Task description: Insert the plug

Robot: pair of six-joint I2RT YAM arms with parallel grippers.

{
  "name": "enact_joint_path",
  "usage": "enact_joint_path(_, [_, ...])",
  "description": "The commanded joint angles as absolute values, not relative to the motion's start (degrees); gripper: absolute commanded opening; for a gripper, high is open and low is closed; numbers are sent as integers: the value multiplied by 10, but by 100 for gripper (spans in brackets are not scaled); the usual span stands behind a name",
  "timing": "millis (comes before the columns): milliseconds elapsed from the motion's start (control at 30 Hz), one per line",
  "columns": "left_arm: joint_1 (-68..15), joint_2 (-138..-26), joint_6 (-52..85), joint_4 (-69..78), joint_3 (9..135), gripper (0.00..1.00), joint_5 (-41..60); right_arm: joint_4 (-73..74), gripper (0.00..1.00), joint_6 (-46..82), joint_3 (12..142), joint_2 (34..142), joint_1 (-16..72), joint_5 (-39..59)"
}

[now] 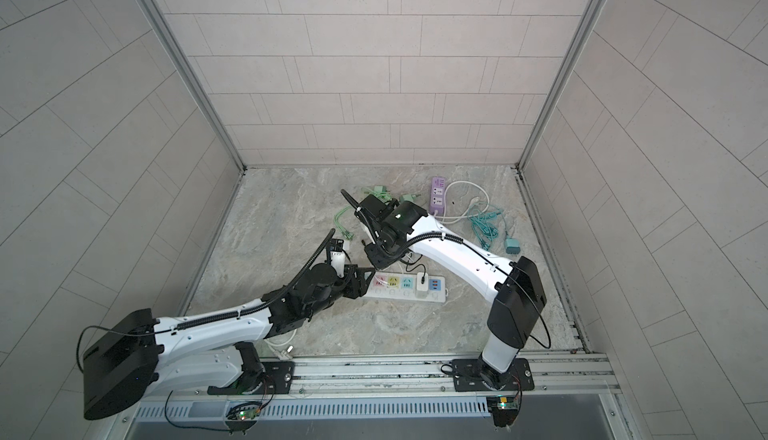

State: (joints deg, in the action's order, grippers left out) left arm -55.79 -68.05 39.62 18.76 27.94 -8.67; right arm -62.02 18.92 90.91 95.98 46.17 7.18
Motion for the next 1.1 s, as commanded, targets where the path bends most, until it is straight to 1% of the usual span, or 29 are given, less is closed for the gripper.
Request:
enact_joint_path(0, [-561, -708, 393, 199, 297, 68, -101, -615, 3, 194, 905, 926, 463, 80])
enact_joint_path(167, [-561, -732, 385, 200, 295, 66, -154, -623, 4, 185, 908, 891, 462, 89])
enact_joint_path(300, [-560, -736, 362, 207, 304, 66, -190, -602, 4, 175, 882, 860, 462, 106])
enact_joint_path(467, [-561, -710, 296, 237, 309, 73, -186, -585, 4, 179, 848, 845, 454, 128])
enact_joint_path(600, [-562, -692, 192, 297, 285, 75, -187, -592, 4, 179, 851, 850, 445, 135])
enact_joint_path(733, [-567, -677, 72, 414, 221, 76, -160, -601, 4, 176, 859, 858, 435, 149])
enact_joint_path(800, [-570, -670, 32, 453, 198, 77, -155, -604, 4, 174, 866, 865, 427, 159])
enact_joint_path(933, [-579, -658, -48, 468, 179, 78, -112, -613, 4, 167, 885, 882, 418, 166])
enact_joint_path(1067, [-602, -673, -134, 524, 171, 80, -137, -635, 4, 167, 910, 906, 417, 166])
